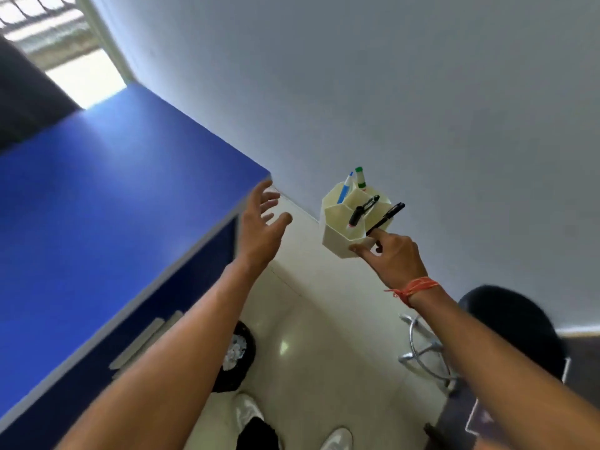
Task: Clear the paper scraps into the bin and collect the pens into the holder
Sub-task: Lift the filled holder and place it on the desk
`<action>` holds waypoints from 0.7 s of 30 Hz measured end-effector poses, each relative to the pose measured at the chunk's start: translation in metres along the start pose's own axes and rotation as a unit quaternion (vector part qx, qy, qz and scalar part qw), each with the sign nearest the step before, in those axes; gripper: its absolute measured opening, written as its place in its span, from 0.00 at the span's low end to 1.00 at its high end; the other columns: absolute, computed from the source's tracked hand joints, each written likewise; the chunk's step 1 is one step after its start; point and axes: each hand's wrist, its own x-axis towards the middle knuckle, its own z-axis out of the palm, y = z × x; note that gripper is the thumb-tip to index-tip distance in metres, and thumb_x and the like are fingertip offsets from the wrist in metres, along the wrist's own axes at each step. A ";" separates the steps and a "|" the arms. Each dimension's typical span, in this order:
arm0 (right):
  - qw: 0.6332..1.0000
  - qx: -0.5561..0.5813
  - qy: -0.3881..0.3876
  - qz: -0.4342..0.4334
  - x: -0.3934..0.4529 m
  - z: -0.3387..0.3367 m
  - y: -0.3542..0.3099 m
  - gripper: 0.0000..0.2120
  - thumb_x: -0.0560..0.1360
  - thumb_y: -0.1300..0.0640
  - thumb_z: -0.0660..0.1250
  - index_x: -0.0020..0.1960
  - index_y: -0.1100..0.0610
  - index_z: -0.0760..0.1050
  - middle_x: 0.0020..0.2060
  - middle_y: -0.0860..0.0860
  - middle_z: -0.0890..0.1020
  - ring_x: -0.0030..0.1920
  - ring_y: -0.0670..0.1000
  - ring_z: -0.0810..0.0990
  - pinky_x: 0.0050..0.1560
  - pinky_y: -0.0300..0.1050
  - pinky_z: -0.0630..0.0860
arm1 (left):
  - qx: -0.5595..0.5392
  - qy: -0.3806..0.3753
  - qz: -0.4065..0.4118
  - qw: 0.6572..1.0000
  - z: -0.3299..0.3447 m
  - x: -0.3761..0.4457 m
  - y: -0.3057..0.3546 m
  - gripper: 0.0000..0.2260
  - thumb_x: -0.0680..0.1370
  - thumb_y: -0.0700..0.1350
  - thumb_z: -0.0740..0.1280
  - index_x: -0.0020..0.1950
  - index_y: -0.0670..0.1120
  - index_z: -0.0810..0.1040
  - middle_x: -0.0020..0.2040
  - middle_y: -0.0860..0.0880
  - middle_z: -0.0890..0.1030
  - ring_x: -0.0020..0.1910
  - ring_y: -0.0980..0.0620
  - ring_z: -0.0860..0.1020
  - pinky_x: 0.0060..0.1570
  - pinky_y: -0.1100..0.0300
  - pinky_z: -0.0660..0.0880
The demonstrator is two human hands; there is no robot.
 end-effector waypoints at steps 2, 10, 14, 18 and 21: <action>0.999 0.000 -0.014 -0.034 0.011 -0.015 -0.052 0.18 0.71 0.38 0.70 0.48 0.53 0.80 0.40 0.53 0.86 0.41 0.56 0.84 0.42 0.44 0.76 | 0.011 0.030 0.011 0.999 -0.055 -0.004 0.029 0.29 0.71 0.42 0.69 0.72 0.51 0.69 0.60 0.50 0.78 0.61 0.51 0.77 0.64 0.45 0.76; 0.993 0.043 -0.030 -0.108 0.078 0.035 -0.194 0.19 0.72 0.38 0.69 0.48 0.55 0.80 0.43 0.54 0.86 0.41 0.55 0.83 0.43 0.45 0.79 | 0.053 0.102 -0.008 0.993 -0.189 0.028 0.021 0.27 0.74 0.39 0.70 0.72 0.50 0.69 0.62 0.47 0.77 0.62 0.49 0.76 0.64 0.46 0.76; 0.988 0.062 -0.071 -0.126 0.117 0.080 -0.255 0.19 0.73 0.41 0.70 0.48 0.57 0.80 0.42 0.57 0.85 0.42 0.58 0.82 0.44 0.49 0.79 | 0.049 0.142 -0.055 0.987 -0.227 0.052 -0.007 0.27 0.74 0.40 0.71 0.73 0.49 0.69 0.62 0.47 0.77 0.61 0.48 0.77 0.61 0.44 0.77; 0.979 0.067 -0.121 -0.148 0.148 0.122 -0.292 0.19 0.73 0.44 0.71 0.48 0.60 0.81 0.42 0.59 0.85 0.43 0.58 0.81 0.44 0.49 0.78 | 0.043 0.179 -0.081 0.980 -0.247 0.074 -0.027 0.26 0.74 0.40 0.71 0.71 0.49 0.71 0.62 0.45 0.78 0.61 0.45 0.78 0.59 0.43 0.79; 0.969 0.071 -0.153 -0.178 0.170 0.152 -0.307 0.17 0.72 0.45 0.72 0.50 0.58 0.82 0.44 0.57 0.85 0.45 0.57 0.83 0.46 0.49 0.81 | 0.038 0.214 -0.098 0.971 -0.258 0.087 -0.041 0.25 0.73 0.41 0.71 0.70 0.48 0.72 0.62 0.45 0.78 0.60 0.45 0.79 0.59 0.44 0.79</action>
